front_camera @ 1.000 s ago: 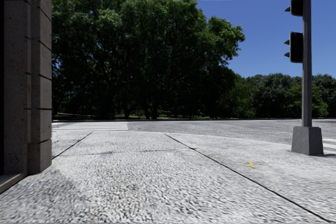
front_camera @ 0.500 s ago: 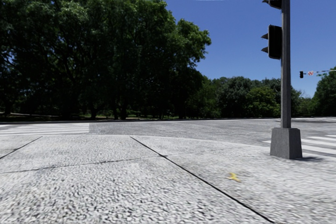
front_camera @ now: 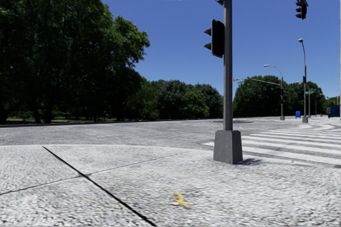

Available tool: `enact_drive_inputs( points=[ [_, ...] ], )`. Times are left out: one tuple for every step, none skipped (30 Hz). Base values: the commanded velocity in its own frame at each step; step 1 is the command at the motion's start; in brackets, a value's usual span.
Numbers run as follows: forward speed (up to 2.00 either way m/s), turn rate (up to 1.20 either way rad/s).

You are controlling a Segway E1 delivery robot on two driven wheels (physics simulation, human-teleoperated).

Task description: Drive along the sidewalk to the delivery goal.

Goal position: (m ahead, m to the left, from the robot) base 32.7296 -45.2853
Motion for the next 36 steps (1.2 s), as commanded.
enact_drive_inputs(
  points=[
    [1.35,-1.18],
    [1.35,-1.18],
    [1.35,-1.18],
    [1.35,-1.18],
    [1.35,-1.18],
    [1.35,-1.18],
    [1.35,-1.18],
    [1.35,-1.18],
    [1.35,-1.18],
    [1.35,-1.18],
    [1.35,-1.17],
    [1.35,-1.1],
    [1.35,-1.06],
    [1.35,-1.04],
    [1.35,-1.04],
    [1.35,-1.04],
    [1.35,-1.0],
    [1.35,-0.27],
    [1.35,-0.27],
    [1.35,-0.06],
    [1.35,0.0],
    [1.35,0.0],
    [1.35,0.0],
    [1.35,0.0],
    [1.35,0.0],
    [1.35,0.0],
    [1.35,0.0],
    [1.35,0.0],
    [1.35,0.0],
    [1.35,0.0],
    [1.35,0.0],
    [1.35,0.0],
    [1.35,0.0],
    [1.35,0.0],
    [1.35,0.0],
    [1.35,0.0]
  ],
)
